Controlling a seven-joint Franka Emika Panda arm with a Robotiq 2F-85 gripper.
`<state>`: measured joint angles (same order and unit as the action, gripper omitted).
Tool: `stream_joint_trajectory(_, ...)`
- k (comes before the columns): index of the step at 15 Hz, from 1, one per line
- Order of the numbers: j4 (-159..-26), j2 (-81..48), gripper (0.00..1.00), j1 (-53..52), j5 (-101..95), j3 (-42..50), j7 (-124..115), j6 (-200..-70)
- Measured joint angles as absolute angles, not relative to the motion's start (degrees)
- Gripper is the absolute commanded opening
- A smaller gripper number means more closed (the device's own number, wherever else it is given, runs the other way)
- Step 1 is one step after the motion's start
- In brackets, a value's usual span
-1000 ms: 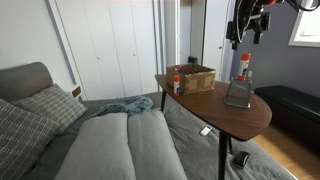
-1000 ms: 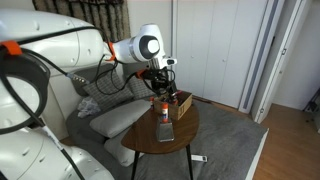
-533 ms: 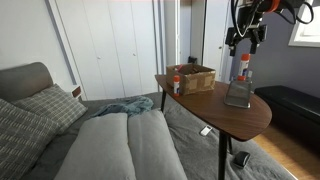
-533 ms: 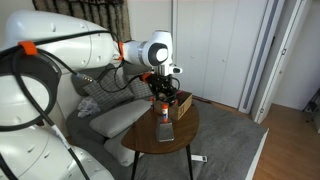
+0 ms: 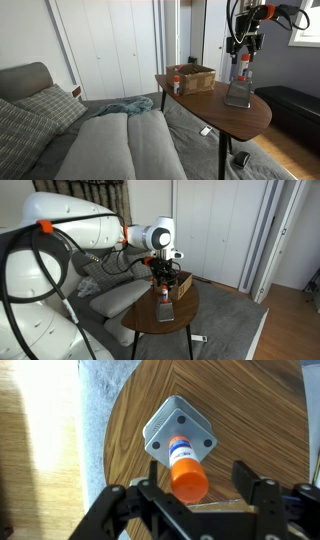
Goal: Remove the paper glue stick from the desktop pen and pencil basket facing up bottom, flip the desktop pen and pencil basket to make it stand upright and move the paper glue stick inside the desktop pen and pencil basket
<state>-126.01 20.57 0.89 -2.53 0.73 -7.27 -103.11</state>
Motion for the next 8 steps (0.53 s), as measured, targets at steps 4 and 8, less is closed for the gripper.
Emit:
stream_joint_trajectory(4, -125.99, 20.46, 0.19, 0.99, -2.58, 0.73, -7.27, -102.54)
stream_joint_trajectory(8, -125.85, 20.5, 0.08, 1.06, -2.54, 0.68, -7.27, -101.82)
